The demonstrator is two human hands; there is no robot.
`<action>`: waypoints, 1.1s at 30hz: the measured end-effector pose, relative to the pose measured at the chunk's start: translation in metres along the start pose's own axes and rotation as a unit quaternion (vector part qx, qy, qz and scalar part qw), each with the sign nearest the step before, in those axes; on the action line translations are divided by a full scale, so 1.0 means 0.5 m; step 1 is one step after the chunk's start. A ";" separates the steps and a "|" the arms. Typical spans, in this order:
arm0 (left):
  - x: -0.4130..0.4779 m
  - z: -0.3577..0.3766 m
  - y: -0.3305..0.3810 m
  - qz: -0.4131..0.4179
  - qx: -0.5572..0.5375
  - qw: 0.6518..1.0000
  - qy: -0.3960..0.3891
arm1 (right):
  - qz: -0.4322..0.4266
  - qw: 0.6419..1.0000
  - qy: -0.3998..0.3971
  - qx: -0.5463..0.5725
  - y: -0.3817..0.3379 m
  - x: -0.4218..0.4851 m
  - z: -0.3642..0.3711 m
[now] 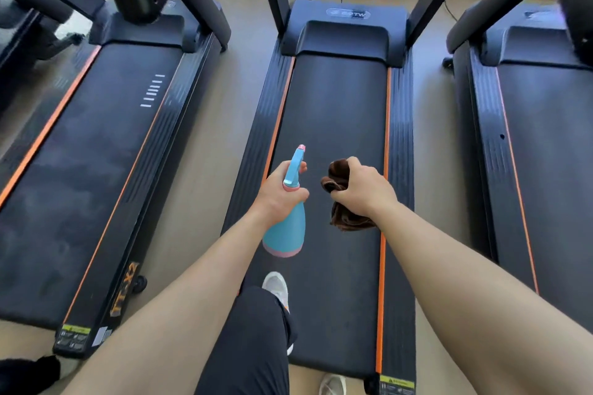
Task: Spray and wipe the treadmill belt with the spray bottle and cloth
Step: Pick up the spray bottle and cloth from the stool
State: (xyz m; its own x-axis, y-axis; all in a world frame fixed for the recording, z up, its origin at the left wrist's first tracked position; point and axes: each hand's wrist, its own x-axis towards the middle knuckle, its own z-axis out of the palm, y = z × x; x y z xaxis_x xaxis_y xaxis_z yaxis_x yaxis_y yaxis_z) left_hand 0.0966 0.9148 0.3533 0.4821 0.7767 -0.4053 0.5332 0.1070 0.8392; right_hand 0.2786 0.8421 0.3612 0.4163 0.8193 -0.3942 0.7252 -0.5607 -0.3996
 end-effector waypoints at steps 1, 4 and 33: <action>0.040 -0.015 0.014 -0.002 0.003 1.000 -0.003 | 0.007 1.000 0.001 0.002 -0.017 0.038 -0.017; 0.127 -0.072 0.081 -0.018 0.018 0.999 -0.022 | 0.030 0.999 -0.007 0.010 -0.072 0.123 -0.085; 0.704 -0.173 0.539 -0.074 -0.002 0.997 0.006 | -0.013 0.995 -0.061 -0.074 -0.155 0.741 -0.602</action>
State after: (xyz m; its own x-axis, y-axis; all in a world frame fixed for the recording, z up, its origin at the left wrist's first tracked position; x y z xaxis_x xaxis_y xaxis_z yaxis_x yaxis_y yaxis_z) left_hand 0.3498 1.2708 0.4682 0.3894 0.7601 -0.5201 0.5944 0.2240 0.7723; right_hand 0.5417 1.2252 0.4955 0.3345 0.8074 -0.4861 0.8112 -0.5092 -0.2875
